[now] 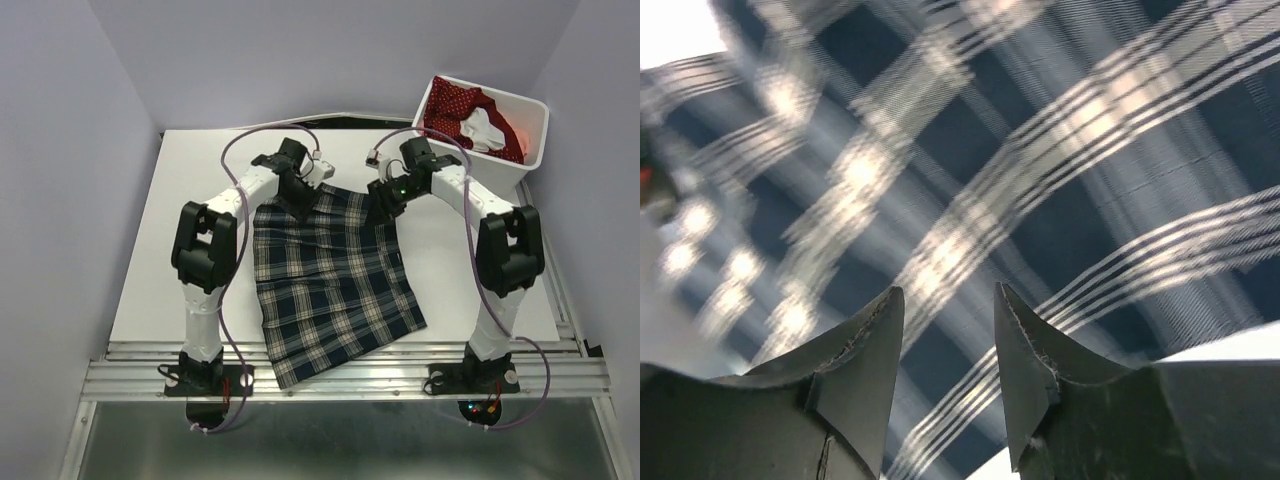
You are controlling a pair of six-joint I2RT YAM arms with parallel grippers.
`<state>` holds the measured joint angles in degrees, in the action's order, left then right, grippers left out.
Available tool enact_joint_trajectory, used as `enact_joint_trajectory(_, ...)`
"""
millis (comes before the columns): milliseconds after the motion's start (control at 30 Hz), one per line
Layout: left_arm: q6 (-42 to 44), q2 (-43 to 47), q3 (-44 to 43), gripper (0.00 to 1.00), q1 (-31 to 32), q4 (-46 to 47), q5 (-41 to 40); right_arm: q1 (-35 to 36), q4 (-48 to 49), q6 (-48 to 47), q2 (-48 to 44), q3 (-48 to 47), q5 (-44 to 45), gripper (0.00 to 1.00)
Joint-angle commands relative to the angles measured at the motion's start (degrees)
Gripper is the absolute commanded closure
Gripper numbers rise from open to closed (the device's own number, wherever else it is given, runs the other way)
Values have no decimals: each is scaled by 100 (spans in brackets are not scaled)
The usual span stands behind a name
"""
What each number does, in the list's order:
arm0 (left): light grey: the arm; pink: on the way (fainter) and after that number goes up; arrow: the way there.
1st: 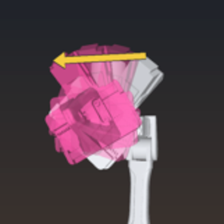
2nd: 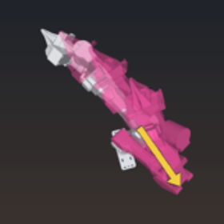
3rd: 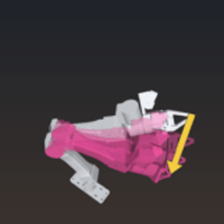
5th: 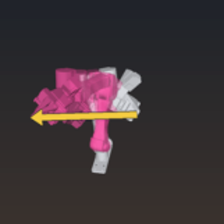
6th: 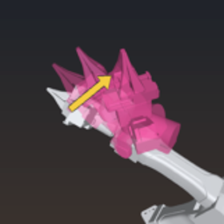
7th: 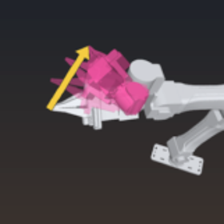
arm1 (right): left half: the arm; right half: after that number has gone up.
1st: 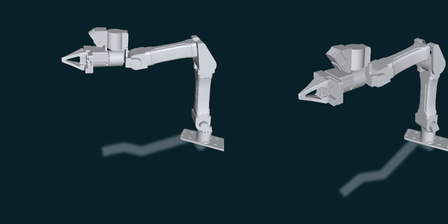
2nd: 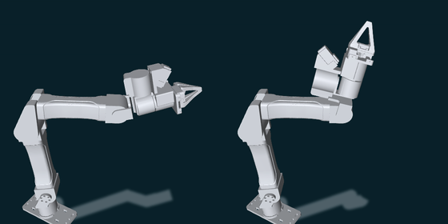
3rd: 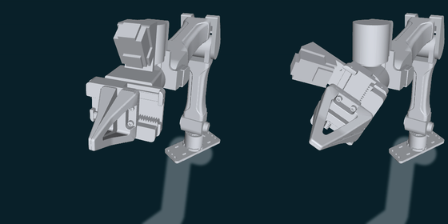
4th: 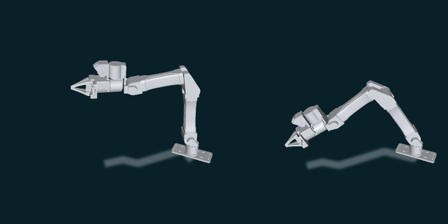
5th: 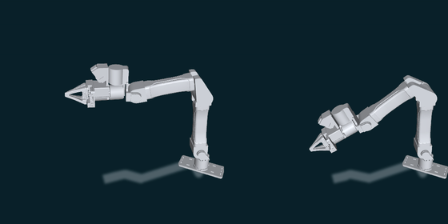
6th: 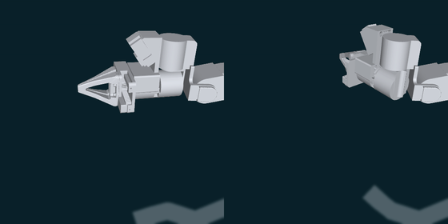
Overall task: Fold and stack the skirts
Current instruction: Flatten the skirt out, then fold the skirt
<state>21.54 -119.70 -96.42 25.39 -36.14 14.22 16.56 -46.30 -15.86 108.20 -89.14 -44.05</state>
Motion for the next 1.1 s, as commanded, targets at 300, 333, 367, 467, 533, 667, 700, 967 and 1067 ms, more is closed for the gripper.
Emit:
enact_joint_trajectory(300,280,1106,1625,51,159,467,265,155,684,-689,1177,405,1346,55)
enact_joint_trajectory(333,307,1150,1905,51,177,528,301,155,675,-760,1116,720,1364,55)
enact_joint_trajectory(367,350,1177,2056,52,203,546,397,155,684,-839,976,888,1356,54)
enact_joint_trajectory(467,517,1361,2758,53,396,634,476,374,745,-1156,677,1521,1364,53)
enact_joint_trajectory(533,631,1510,3180,54,598,556,547,567,789,-1341,369,1742,1373,50)
enact_joint_trajectory(667,860,1730,3323,57,792,91,1055,568,518,-1359,43,1550,1241,45)
enact_joint_trajectory(700,904,1853,3262,57,784,-110,1083,568,413,-1341,-35,1227,1250,42)
enact_joint_trajectory(967,1861,1486,49,40,3,-1534,1776,6,-640,-1578,191,-927,1417,14)
enact_joint_trajectory(1067,2354,687,-1358,21,-341,-2089,1883,-301,-1212,-1807,885,-2014,1338,9)
